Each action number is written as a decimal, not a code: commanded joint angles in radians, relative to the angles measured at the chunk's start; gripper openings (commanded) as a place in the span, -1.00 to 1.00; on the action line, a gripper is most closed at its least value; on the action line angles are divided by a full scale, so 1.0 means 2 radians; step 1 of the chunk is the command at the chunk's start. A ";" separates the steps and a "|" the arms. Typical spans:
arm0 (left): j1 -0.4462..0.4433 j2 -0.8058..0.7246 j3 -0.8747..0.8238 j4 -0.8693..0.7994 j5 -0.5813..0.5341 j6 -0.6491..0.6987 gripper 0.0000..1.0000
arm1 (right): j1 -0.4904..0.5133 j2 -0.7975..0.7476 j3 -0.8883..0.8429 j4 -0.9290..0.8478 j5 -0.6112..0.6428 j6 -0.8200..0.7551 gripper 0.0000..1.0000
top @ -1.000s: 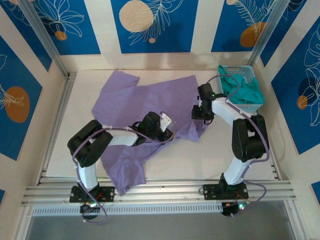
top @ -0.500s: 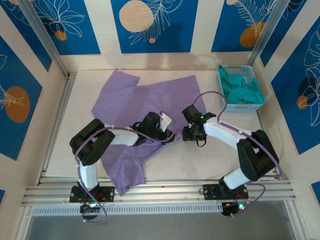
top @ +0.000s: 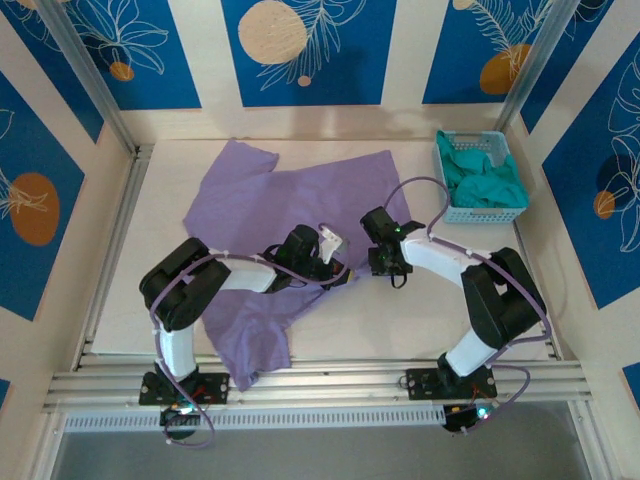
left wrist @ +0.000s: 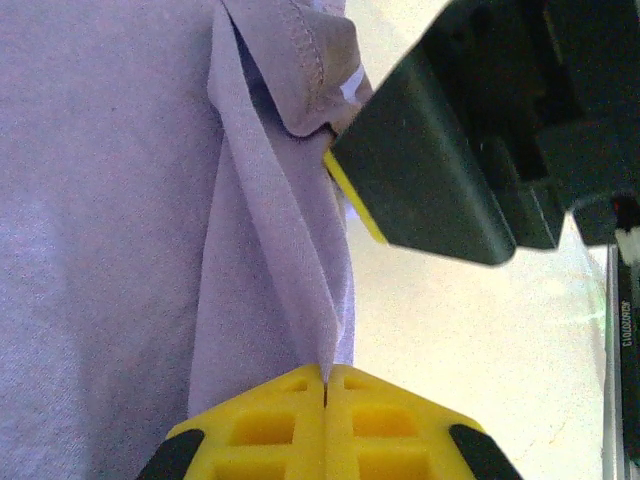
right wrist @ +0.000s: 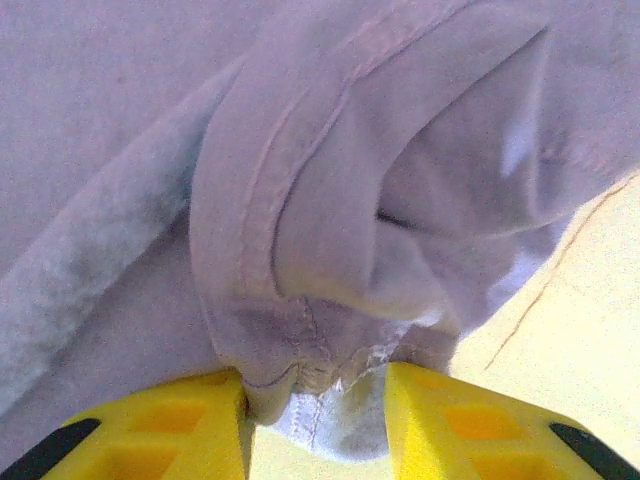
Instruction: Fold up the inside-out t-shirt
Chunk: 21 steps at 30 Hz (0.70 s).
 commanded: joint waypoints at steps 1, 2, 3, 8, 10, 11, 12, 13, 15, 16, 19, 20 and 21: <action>0.006 0.006 -0.007 0.011 0.017 -0.002 -1.00 | -0.015 -0.021 0.010 -0.007 0.009 0.001 -0.23; 0.006 0.006 -0.008 0.011 0.017 -0.002 -1.00 | -0.019 -0.023 0.010 -0.005 0.005 -0.001 -0.25; 0.006 0.006 -0.008 0.012 0.017 -0.002 -1.00 | -0.021 -0.023 0.009 -0.002 -0.001 -0.002 -0.26; 0.005 0.009 -0.007 0.013 0.018 -0.004 -1.00 | -0.028 -0.016 0.012 0.002 -0.006 -0.004 -0.37; 0.006 0.010 -0.008 0.012 0.019 -0.003 -1.00 | -0.030 -0.014 0.013 0.003 -0.011 -0.005 -0.45; 0.006 0.011 -0.007 0.011 0.019 -0.002 -1.00 | -0.031 -0.014 0.014 0.004 -0.011 -0.007 -0.48; 0.006 0.011 -0.006 0.011 0.019 -0.002 -1.00 | -0.031 -0.015 0.016 0.004 -0.010 -0.008 -0.51; 0.007 0.012 -0.006 0.010 0.019 -0.001 -1.00 | -0.033 -0.015 0.016 0.004 -0.011 -0.009 -0.54; 0.006 0.013 -0.005 0.010 0.019 -0.001 -1.00 | -0.036 -0.015 0.018 0.006 -0.013 -0.013 -0.61; 0.006 0.014 -0.005 0.010 0.019 -0.002 -1.00 | -0.038 -0.014 0.019 0.007 -0.016 -0.015 -0.65; 0.006 0.015 -0.005 0.012 0.020 -0.002 -1.00 | -0.046 -0.013 0.019 0.011 -0.025 -0.021 -0.81; 0.007 0.015 -0.005 0.011 0.019 -0.002 -1.00 | -0.048 -0.014 0.019 0.012 -0.028 -0.024 -0.85; 0.006 0.017 -0.004 0.008 0.018 -0.002 -1.00 | -0.051 -0.019 0.019 0.013 -0.032 -0.028 -0.89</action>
